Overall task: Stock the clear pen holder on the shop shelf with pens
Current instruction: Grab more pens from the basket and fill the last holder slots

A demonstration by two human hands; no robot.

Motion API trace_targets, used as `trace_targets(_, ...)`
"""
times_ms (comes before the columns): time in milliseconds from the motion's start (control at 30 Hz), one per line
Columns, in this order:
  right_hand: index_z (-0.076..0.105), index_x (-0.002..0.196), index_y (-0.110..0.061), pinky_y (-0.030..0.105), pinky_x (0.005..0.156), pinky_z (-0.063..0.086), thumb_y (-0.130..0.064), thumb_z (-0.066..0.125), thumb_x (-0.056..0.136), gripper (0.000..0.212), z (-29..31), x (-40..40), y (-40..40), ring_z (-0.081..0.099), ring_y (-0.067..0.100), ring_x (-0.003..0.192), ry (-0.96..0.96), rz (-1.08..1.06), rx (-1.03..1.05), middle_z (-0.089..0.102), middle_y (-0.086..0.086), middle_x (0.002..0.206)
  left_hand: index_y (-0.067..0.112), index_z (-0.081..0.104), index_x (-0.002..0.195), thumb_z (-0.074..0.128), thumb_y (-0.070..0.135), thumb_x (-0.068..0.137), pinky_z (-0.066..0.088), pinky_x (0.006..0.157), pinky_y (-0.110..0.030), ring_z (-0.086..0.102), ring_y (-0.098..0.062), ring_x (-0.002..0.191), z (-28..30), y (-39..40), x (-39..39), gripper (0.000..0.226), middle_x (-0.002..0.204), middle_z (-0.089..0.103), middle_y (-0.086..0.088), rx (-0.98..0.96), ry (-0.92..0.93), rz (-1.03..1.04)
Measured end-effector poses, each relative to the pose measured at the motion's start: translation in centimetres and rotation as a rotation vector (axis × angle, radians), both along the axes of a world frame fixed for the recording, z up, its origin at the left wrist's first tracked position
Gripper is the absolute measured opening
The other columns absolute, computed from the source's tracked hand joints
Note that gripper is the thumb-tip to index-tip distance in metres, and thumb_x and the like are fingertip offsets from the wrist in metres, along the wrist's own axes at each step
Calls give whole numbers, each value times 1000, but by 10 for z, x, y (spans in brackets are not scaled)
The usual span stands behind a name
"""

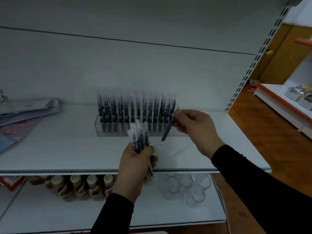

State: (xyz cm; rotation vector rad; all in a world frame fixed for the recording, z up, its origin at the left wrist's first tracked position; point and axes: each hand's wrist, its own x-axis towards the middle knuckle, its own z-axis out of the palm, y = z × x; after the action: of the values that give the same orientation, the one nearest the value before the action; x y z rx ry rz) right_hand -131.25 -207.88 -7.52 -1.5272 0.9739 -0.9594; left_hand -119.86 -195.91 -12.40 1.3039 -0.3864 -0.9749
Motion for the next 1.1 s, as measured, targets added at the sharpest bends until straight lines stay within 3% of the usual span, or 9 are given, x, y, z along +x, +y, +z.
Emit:
trace_targets(67, 73, 74, -19, 24, 68, 56, -20, 67, 90, 17, 7, -5, -9, 67, 14, 69, -16, -76, -91, 74, 0, 70, 8, 58, 96, 60, 6, 90, 51, 56, -30, 57, -18, 56, 0, 0, 2, 7, 73, 56, -9, -7, -5, 11)
trace_targets(200, 72, 93, -13, 31, 75, 60, -27, 69, 88, 15, 15, -13, -25, 71, 14, 72, 66, -210, -270, 74, -3, 76, 7, 58, 96, 60, 7, 90, 50, 55, -29, 56, -16, 53, -1, 0, 3, 7, 69, 56, -8, -7, -27, 27)
trace_targets(400, 67, 85, -27, 37, 84, 59, -24, 66, 91, 7, 16, -5, -33, 72, 15, 80, 82, -212, -326, 73, -6, 82, 8, 57, 93, 61, 7, 89, 50, 55, -30, 56, -15, 52, -3, -2, 3, 6, 65, 55, -7, -11, -30, 31)
trace_targets(533, 65, 79, -31, 25, 80, 57, -24, 65, 92, 14, 19, 0, -34, 71, 13, 77, 124, -202, -380, 71, -11, 78, 9, 57, 92, 61, 7, 89, 50, 53, -28, 56, -14, 51, -4, -1, 4, 5, 65, 55, -7, -16, -42, 31)
trace_targets(600, 69, 82, -24, 10, 71, 51, -26, 63, 93, 12, 19, 1, -34, 68, 7, 73, 204, -181, -423, 70, -12, 77, 10, 57, 91, 61, 7, 89, 50, 53, -29, 56, -14, 51, -4, -1, 4, 5, 64, 55, -7, -17, -44, 31)
trace_targets(667, 72, 89, -15, 4, 65, 47, -25, 62, 93, 14, 17, 3, -34, 67, 5, 70, 273, -168, -458, 71, -7, 77, 10, 56, 90, 61, 7, 89, 50, 53, -29, 56, -16, 52, -5, -2, 4, 5, 63, 55, -7, -22, -42, 29)
trace_targets(733, 72, 91, -9, 9, 69, 51, -25, 62, 93, 19, 13, 5, -34, 67, 10, 71, 319, -161, -495, 73, 0, 80, 10, 57, 89, 61, 7, 89, 50, 54, -30, 56, -16, 51, -6, -2, 4, 6, 61, 55, -5, -25, -45, 29)
trace_targets(900, 65, 80, 4, 41, 73, 53, -24, 60, 94, 32, -2, 7, -34, 64, 34, 73, 398, -127, -533, 68, 20, 75, 11, 57, 90, 61, 7, 88, 49, 57, -32, 56, -16, 51, -7, -2, 5, 6, 59, 56, -4, -27, -55, 24)
trace_targets(1100, 62, 81, 8, 42, 72, 50, -23, 59, 94, 34, -14, 8, -32, 62, 37, 74, 409, -118, -510, 66, 24, 76, 10, 59, 93, 63, 8, 88, 51, 57, -32, 57, -14, 50, -8, -3, 5, 6, 63, 57, -5, -25, -42, 11)
